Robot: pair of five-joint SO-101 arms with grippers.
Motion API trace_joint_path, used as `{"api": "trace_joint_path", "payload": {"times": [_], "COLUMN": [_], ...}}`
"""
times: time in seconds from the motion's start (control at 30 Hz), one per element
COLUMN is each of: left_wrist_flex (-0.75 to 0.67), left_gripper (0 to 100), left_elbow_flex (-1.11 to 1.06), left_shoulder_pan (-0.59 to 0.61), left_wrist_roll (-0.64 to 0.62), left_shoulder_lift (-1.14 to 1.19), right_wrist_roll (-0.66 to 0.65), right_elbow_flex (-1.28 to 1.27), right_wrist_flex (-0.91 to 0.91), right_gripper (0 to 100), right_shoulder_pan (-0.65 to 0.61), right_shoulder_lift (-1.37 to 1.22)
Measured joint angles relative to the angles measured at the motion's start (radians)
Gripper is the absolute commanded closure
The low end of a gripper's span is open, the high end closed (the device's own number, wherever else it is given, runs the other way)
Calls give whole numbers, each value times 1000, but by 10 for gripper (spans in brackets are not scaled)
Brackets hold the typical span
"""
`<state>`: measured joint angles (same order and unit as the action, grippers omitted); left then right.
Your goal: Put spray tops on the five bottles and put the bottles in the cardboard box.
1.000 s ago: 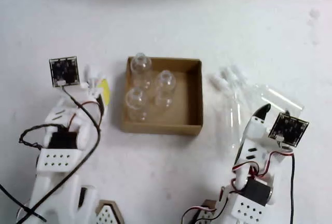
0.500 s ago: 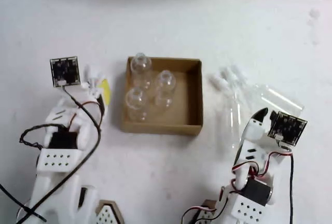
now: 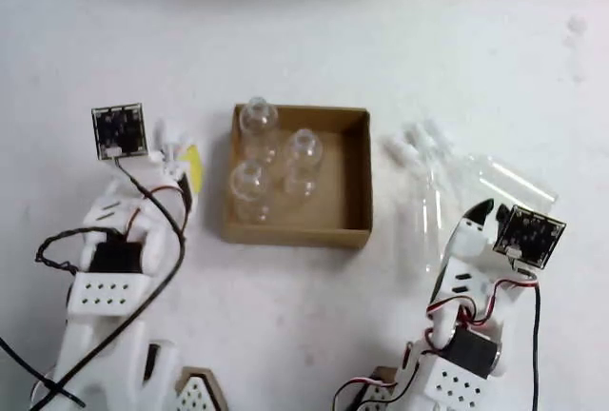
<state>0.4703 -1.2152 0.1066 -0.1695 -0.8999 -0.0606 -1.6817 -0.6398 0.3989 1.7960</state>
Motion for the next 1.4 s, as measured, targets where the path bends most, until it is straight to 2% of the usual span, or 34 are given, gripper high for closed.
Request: {"api": "trace_joint_path", "payload": {"times": [0.1,0.3,0.43,0.7,0.97,1.13,1.3,1.4], "left_wrist_flex": [0,0,0,0,0,0,0,0], "left_gripper": [834,834,834,834,834,834,834,834], "left_elbow_flex": [0,0,0,0,0,0,0,0], "left_shoulder_pan": [0,0,0,0,0,0,0,0], "left_wrist_roll": [0,0,0,0,0,0,0,0], "left_shoulder_lift": [0,0,0,0,0,0,0,0], "right_wrist_roll": [0,0,0,-18,-427,-577,-666,-726], "right_elbow_flex": [0,0,0,0,0,0,106,212], "right_wrist_flex": [-17,-14,48,233,334,331,184,140], "right_gripper": [995,882,880,880,879,879,879,879], "right_shoulder_pan": [5,5,6,94,29,-64,-133,-153], "right_shoulder_lift": [0,0,0,0,0,0,-29,-167]}}
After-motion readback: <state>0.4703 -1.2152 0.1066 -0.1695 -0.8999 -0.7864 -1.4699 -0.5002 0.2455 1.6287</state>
